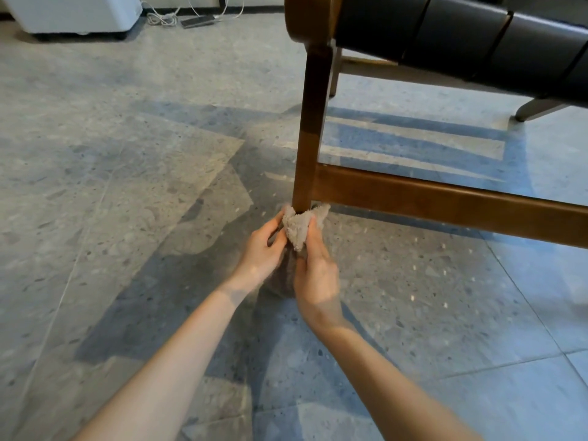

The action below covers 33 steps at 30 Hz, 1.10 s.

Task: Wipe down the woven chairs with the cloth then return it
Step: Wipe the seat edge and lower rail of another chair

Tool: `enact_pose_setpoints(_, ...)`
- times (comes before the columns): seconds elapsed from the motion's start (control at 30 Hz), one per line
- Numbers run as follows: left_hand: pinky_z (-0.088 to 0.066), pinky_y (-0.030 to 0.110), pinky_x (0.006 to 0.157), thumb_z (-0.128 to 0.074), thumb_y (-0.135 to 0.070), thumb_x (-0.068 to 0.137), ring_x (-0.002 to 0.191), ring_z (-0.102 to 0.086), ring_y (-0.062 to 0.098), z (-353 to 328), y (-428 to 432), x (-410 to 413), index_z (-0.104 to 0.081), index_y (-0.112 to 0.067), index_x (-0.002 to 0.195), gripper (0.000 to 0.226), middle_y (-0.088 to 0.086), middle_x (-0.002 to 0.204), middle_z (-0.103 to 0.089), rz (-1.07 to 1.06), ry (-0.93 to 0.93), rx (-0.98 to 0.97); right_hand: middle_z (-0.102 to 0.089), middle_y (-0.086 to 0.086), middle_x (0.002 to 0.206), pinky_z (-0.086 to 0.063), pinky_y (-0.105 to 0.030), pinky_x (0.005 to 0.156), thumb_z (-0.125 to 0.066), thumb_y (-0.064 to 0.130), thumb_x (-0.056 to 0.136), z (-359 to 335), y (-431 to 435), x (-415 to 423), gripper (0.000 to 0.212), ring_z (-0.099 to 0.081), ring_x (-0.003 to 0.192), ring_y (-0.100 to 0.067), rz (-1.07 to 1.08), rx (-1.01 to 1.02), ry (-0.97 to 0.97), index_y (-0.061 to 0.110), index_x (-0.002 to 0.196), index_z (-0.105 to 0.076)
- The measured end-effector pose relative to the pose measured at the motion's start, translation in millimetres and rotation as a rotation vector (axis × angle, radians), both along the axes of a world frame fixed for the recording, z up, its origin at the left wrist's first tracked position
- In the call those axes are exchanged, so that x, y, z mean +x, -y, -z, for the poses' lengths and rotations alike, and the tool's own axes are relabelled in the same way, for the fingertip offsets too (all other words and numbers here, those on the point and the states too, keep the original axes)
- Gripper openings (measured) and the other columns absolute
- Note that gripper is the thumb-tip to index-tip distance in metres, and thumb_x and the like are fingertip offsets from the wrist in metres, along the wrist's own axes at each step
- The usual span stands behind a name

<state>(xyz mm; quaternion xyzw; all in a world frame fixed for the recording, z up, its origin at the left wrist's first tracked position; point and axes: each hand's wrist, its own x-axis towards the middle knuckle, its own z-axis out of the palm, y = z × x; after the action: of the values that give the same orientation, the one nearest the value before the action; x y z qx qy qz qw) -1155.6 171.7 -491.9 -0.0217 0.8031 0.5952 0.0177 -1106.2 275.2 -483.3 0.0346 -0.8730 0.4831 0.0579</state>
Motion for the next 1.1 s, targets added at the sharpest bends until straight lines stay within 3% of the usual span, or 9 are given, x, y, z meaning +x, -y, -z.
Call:
enact_pose_setpoints(0.13, -0.034, -0.005, 0.084, -0.046, -0.011, 0.099, 0.116, -0.043, -0.004, -10.4, -4.0, -5.0, -0.042, -0.008, 0.14, 0.042, 0.001, 0.136, -0.05, -0.031, -0.019, 0.076, -0.035, 0.0, 0.153, -0.029, -0.025, 0.113, -0.038, 0.007, 0.1, -8.6, 5.8, -22.4, 0.058, -0.038, 0.137, -0.014, 0.052, -0.132, 0.053, 0.018, 0.153, -0.018)
enact_pose_setpoints(0.27, -0.037, 0.011, 0.099, -0.043, -0.012, 0.1, 0.122, -0.049, 0.008, -26.8, -9.4, -21.1, -0.046, -0.005, 0.138, 0.039, 0.004, 0.134, -0.054, 0.019, -0.056, 0.065, -0.053, 0.0, 0.134, -0.04, -0.023, 0.093, -0.037, 0.012, 0.099, -11.0, 11.3, -29.0, 0.05, -0.054, 0.118, -0.02, 0.103, -0.151, 0.072, 0.018, 0.147, -0.028)
enact_pose_setpoints(0.43, -0.04, 0.007, 0.093, -0.041, -0.012, 0.101, 0.115, -0.053, 0.005, -20.9, -4.8, -24.8, -0.051, -0.008, 0.133, 0.034, -0.002, 0.125, -0.059, 0.1, -0.072, 0.028, -0.053, -0.012, 0.135, -0.04, -0.042, 0.102, -0.036, 0.005, 0.097, -5.5, 4.8, -50.8, 0.045, -0.052, 0.12, -0.029, 0.089, -0.095, 0.176, 0.01, 0.141, -0.037)
enact_pose_setpoints(0.63, -0.037, 0.02, 0.106, -0.04, -0.021, 0.101, 0.126, -0.048, 0.007, -1.4, 1.4, -23.8, -0.042, -0.011, 0.142, 0.042, -0.001, 0.138, -0.051, 0.152, 0.029, 0.054, -0.047, -0.007, 0.141, -0.036, -0.027, 0.105, -0.041, 0.011, 0.099, 13.9, -6.7, -58.2, 0.049, -0.048, 0.126, -0.021, -0.032, -0.105, 0.215, 0.012, 0.147, -0.028)
enact_pose_setpoints(0.7, -0.038, 0.014, 0.102, -0.041, -0.02, 0.101, 0.125, -0.048, 0.007, 8.2, 2.6, -18.8, -0.043, -0.011, 0.141, 0.041, 0.0, 0.136, -0.053, 0.153, 0.055, 0.05, -0.049, -0.005, 0.14, -0.037, -0.027, 0.104, -0.044, 0.012, 0.099, 24.3, -8.5, -56.5, 0.052, -0.048, 0.126, -0.02, -0.05, -0.109, 0.26, 0.015, 0.148, -0.027)
enact_pose_setpoints(0.8, -0.038, 0.004, 0.092, -0.042, -0.016, 0.101, 0.118, -0.052, 0.007, 20.4, 3.3, -11.2, -0.048, -0.009, 0.137, 0.038, -0.001, 0.129, -0.058, 0.149, 0.057, -0.008, -0.053, -0.009, 0.135, -0.033, -0.014, 0.088, -0.046, 0.009, 0.098, 41.8, -9.1, -49.2, 0.051, -0.051, 0.122, -0.024, -0.043, -0.031, 0.277, 0.012, 0.146, -0.032)
enact_pose_setpoints(0.93, -0.039, 0.003, 0.088, -0.043, -0.01, 0.1, 0.111, -0.053, 0.006, 23.7, 0.9, -5.6, -0.05, -0.005, 0.134, 0.036, -0.003, 0.12, -0.059, 0.118, 0.026, -0.012, -0.057, -0.009, 0.131, -0.037, -0.02, 0.091, -0.046, 0.004, 0.096, 44.2, -9.7, -47.5, 0.047, -0.054, 0.119, -0.023, -0.014, -0.053, 0.293, 0.012, 0.141, -0.04)
enact_pose_setpoints(1.03, -0.044, 0.015, 0.096, -0.042, -0.005, 0.099, 0.109, -0.055, 0.008, 12.9, -3.7, -6.8, -0.053, -0.002, 0.13, 0.033, 0.003, 0.12, -0.061, 0.097, 0.0, 0.078, -0.063, -0.007, 0.122, -0.046, -0.029, 0.092, -0.045, 0.002, 0.096, 31.8, -12.0, -47.8, 0.042, -0.058, 0.106, -0.018, -0.01, -0.091, 0.243, 0.013, 0.137, -0.047)
enact_pose_setpoints(1.1, -0.045, 0.016, 0.095, -0.042, -0.006, 0.099, 0.109, -0.057, 0.007, 0.7, -7.7, -12.3, -0.054, -0.004, 0.128, 0.031, 0.005, 0.12, -0.062, 0.064, -0.043, 0.132, -0.063, 0.0, 0.115, -0.046, -0.023, 0.09, -0.045, 0.003, 0.096, 19.8, -12.5, -47.5, 0.037, -0.058, 0.102, -0.012, 0.004, -0.113, 0.146, 0.014, 0.132, -0.051)
